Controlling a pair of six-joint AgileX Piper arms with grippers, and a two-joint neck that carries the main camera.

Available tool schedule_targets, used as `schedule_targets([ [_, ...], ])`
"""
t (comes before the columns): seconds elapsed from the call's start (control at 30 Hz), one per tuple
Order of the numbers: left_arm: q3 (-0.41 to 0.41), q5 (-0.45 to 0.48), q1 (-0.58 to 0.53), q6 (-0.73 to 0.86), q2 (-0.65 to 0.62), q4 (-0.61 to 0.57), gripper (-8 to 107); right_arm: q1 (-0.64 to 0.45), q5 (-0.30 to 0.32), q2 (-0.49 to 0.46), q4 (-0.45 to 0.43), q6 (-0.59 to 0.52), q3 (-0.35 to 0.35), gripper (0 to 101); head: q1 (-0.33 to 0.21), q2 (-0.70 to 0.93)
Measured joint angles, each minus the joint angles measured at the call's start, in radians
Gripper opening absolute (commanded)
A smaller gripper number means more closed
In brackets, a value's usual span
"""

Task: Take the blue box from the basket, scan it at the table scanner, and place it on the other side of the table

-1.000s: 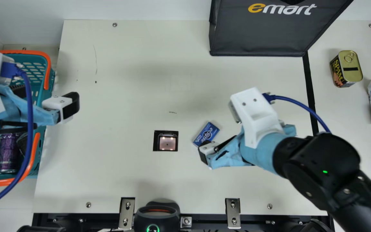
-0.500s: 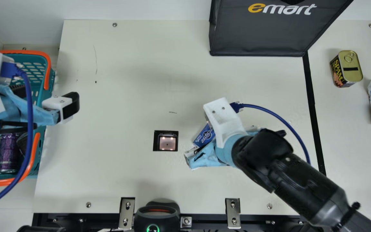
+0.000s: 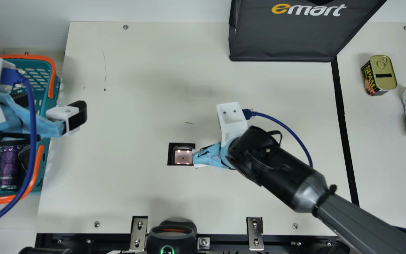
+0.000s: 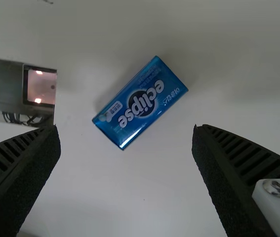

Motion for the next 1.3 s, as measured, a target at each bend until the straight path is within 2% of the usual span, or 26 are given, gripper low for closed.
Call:
schedule_targets([
  [0.23,0.0,0.0,0.0,0.0,0.0,0.0,90,0.001,0.003,0.079,-0.023,0.16,-0.02,95,0.0,0.0],
  [0.5,0.0,0.0,0.0,0.0,0.0,0.0,90,0.0,-0.024,0.128,-0.023,0.316,-0.016,95,0.0,0.0],
  [0.9,0.0,0.0,0.0,0.0,0.0,0.0,90,-0.013,-0.043,0.157,-0.042,0.436,-0.006,95,0.0,-0.002],
  [1.3,0.0,0.0,0.0,0.0,0.0,0.0,90,-0.019,-0.052,0.171,-0.045,0.447,-0.003,15,0.0,0.0],
])
